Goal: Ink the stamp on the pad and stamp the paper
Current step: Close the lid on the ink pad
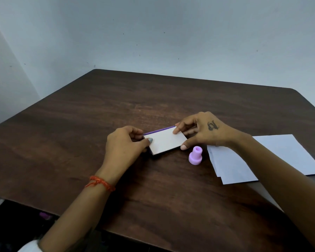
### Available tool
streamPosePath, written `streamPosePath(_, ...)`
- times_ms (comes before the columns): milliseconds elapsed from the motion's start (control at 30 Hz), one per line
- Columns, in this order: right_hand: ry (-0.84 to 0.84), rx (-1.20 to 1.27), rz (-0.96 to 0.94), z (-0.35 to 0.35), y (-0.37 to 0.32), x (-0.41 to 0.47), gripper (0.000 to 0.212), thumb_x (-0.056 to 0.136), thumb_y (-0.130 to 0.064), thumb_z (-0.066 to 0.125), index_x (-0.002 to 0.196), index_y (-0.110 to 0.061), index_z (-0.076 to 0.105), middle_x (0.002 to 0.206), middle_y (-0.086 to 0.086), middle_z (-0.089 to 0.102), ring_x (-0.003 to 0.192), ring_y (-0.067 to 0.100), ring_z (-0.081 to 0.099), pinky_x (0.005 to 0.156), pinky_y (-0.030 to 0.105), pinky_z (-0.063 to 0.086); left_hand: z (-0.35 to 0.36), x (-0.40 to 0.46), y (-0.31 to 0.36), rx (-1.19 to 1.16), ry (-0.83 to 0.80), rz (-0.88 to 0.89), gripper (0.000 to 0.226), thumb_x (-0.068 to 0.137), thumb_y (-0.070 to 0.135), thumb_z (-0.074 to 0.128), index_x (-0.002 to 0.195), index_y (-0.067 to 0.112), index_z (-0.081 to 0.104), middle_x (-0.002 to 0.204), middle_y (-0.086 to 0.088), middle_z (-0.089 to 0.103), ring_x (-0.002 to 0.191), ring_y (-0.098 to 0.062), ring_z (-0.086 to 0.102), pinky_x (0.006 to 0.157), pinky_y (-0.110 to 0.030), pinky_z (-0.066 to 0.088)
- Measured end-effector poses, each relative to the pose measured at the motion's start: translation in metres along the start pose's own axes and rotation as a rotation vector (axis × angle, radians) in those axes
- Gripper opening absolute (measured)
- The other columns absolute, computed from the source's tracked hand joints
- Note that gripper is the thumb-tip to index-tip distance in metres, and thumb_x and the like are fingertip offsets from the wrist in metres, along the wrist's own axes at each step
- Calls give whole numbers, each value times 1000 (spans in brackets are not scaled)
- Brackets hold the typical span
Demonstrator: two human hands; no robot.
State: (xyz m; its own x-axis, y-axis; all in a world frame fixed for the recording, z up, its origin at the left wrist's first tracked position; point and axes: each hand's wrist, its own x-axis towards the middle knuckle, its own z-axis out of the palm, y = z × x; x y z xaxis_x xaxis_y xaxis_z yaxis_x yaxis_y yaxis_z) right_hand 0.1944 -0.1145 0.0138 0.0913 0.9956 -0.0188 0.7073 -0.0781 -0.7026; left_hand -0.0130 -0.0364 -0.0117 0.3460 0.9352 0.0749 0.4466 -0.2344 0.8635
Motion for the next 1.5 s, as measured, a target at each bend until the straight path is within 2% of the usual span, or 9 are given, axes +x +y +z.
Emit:
streamPosePath(167, 10, -23, 11, 0, 1, 0, 63, 55, -16, 86, 114, -19, 63, 105, -2, 69, 93, 7, 66, 86, 24, 55, 1, 2, -1, -47, -17, -66, 28, 65, 20, 80, 89, 13, 68, 81, 0, 71, 61, -13, 70, 68, -25, 56)
streamPosePath(300, 4, -12, 25, -2, 0, -1, 61, 56, -15, 85, 113, -18, 63, 105, 0, 70, 92, 8, 67, 86, 25, 55, 1, 1, -1, -58, -13, -70, 28, 63, 21, 81, 88, 14, 69, 78, 0, 71, 63, -13, 70, 71, -28, 56)
streamPosePath(533, 26, -1, 24, -2, -3, -4, 51, 56, -14, 85, 104, -17, 68, 97, 1, 72, 85, 8, 69, 81, 20, 56, 0, -3, 1, -157, -25, -86, 33, 62, 12, 82, 90, 14, 63, 76, 0, 67, 53, -12, 68, 57, -25, 58)
streamPosePath(700, 35, -20, 13, -1, -4, -6, 47, 59, -13, 84, 103, -14, 69, 97, 3, 72, 86, 11, 69, 82, 27, 57, 0, -6, 1, -192, -50, -102, 33, 62, 8, 81, 89, 13, 63, 79, -3, 67, 56, -13, 68, 52, -21, 56)
streamPosePath(867, 40, -49, 26, -1, -5, -6, 44, 58, -16, 85, 99, -20, 71, 82, -12, 68, 71, -4, 65, 73, 14, 54, 0, -6, 2, -206, -75, -123, 31, 64, 7, 80, 90, 12, 65, 82, -1, 65, 50, -11, 67, 51, -18, 55)
streamPosePath(1067, 48, -36, 28, -1, -3, -3, 45, 56, -16, 86, 98, -21, 71, 74, -22, 65, 71, -4, 67, 68, 8, 52, 1, -4, 3, -215, -103, -157, 30, 66, 9, 79, 94, 12, 67, 82, 2, 66, 55, -15, 69, 56, -18, 56)
streamPosePath(1167, 45, -33, 26, -2, -1, -2, 44, 56, -15, 86, 97, -20, 72, 73, -19, 68, 71, 0, 68, 66, 6, 50, 1, -3, 3, -202, -109, -150, 29, 67, 9, 78, 94, 11, 67, 81, 2, 65, 54, -15, 69, 58, -20, 57)
streamPosePath(1333, 44, -58, 21, 0, 0, -5, 43, 59, -16, 84, 100, -20, 72, 51, -33, 61, 65, -9, 65, 59, -1, 41, 1, -4, 3, -137, -109, -114, 29, 69, 13, 77, 96, 14, 66, 83, 4, 65, 55, -14, 69, 62, -24, 58)
streamPosePath(1500, 16, -64, 14, -1, -1, -4, 43, 65, -12, 81, 106, -16, 69, 70, -45, 55, 66, -17, 61, 66, -3, 41, 2, -5, 6, -83, -105, -95, 32, 72, 17, 75, 102, 16, 64, 93, 3, 64, 59, -16, 70, 71, -31, 58)
